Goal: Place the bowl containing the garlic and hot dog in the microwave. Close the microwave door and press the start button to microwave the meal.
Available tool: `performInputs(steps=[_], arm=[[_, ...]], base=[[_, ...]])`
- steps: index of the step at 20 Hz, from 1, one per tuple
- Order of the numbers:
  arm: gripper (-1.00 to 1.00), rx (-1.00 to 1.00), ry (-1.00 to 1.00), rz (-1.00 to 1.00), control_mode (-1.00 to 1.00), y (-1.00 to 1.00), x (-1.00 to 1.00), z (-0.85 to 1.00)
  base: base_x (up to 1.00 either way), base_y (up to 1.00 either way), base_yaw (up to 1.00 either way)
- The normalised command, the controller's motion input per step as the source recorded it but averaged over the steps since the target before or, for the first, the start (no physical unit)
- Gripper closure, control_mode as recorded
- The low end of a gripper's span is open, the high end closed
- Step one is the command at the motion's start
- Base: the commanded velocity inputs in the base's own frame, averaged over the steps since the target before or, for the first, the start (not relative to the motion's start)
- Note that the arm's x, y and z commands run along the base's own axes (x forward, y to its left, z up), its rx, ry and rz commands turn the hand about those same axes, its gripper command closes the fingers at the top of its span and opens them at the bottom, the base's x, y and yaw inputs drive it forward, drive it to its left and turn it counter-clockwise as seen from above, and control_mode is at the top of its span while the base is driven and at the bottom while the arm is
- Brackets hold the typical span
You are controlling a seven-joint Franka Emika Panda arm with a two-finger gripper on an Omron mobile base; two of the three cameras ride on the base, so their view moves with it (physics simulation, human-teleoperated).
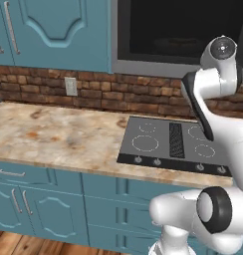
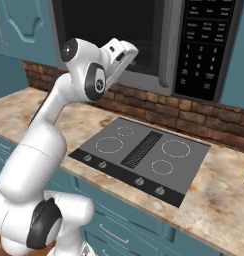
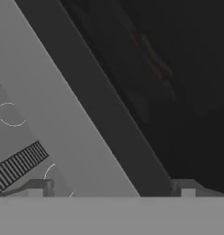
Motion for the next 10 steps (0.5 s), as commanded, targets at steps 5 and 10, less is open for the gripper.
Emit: performInputs(steps=[5,10], arm=[[-1.00,0.07,-0.15,0.00,-1.00,-0.26,1.00,-0.22],[-1.00,0.03,-0.10,0.00,-1.00,-0.38,0.54,-0.10]], base=[[0.00,0.00,0.00],[0.00,0.00,0.00]])
